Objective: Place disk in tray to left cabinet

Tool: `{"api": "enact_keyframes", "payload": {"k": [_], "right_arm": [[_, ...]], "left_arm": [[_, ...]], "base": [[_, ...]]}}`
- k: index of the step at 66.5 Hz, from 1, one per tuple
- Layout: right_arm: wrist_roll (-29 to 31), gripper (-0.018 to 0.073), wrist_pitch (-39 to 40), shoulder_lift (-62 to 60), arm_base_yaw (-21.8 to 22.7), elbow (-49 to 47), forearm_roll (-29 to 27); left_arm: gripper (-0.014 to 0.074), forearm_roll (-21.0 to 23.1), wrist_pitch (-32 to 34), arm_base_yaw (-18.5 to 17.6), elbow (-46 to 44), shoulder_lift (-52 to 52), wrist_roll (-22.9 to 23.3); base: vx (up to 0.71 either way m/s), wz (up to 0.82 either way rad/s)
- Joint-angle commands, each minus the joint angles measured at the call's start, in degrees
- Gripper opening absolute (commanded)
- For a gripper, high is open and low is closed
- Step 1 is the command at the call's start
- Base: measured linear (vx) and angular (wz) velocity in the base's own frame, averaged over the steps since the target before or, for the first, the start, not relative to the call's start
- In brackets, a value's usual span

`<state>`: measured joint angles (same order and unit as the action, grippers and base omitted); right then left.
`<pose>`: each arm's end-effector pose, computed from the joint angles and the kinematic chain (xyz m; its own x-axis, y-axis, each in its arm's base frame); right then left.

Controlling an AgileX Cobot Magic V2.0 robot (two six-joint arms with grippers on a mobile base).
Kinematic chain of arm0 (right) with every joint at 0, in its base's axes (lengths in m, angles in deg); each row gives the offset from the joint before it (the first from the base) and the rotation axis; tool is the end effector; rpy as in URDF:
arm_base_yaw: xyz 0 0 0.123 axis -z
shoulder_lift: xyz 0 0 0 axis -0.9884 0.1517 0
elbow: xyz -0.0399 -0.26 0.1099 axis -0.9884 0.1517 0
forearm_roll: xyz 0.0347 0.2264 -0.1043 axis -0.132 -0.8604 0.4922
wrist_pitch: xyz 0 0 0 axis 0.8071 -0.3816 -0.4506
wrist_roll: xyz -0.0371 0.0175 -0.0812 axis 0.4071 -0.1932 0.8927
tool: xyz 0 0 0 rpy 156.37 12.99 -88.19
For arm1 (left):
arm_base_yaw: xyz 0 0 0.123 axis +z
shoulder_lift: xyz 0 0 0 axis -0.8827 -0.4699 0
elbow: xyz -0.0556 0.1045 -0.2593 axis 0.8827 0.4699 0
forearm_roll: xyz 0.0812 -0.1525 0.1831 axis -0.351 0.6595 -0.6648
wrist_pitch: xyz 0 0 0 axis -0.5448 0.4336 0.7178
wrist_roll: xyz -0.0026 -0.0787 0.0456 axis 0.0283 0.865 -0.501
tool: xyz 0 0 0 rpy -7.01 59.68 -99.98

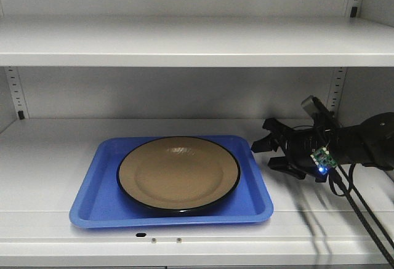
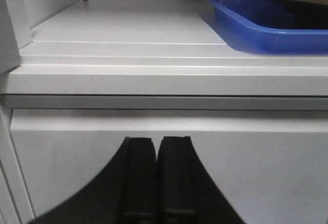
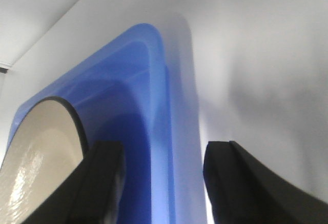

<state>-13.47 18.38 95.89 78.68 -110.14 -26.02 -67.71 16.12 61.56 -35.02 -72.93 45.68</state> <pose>0.4424 0.0674 0.2805 -0.7623 0.4475 -0.4676 -0.0197 0.7061 0.7078 0.0565 -0.0022 0.1877 -0.1173 0.0040 -0.9931 0.0272 0.9996 0.0008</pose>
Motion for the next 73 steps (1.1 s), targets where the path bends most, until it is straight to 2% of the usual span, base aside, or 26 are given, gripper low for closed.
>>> {"api": "enact_keyframes", "payload": {"k": [1, 63, 73], "right_arm": [[0.68, 0.0421, 1.35, -3.56, 0.35, -1.85, -2.36], [0.68, 0.0421, 1.35, -3.81, 0.35, -1.85, -2.26], [0.68, 0.0409, 0.93, -6.0, 1.56, -1.8, -1.07]], "left_arm": [[-0.0003, -0.08, 4.53, 0.05, 1.12, -0.19, -0.03], [-0.0003, -0.05, 4.3, 0.05, 1.12, -0.76, -0.03], [-0.0003, -0.05, 4.3, 0.05, 1.12, -0.76, -0.03]], "base": [[0.0, 0.01], [0.0, 0.0], [0.0, 0.0]]}}
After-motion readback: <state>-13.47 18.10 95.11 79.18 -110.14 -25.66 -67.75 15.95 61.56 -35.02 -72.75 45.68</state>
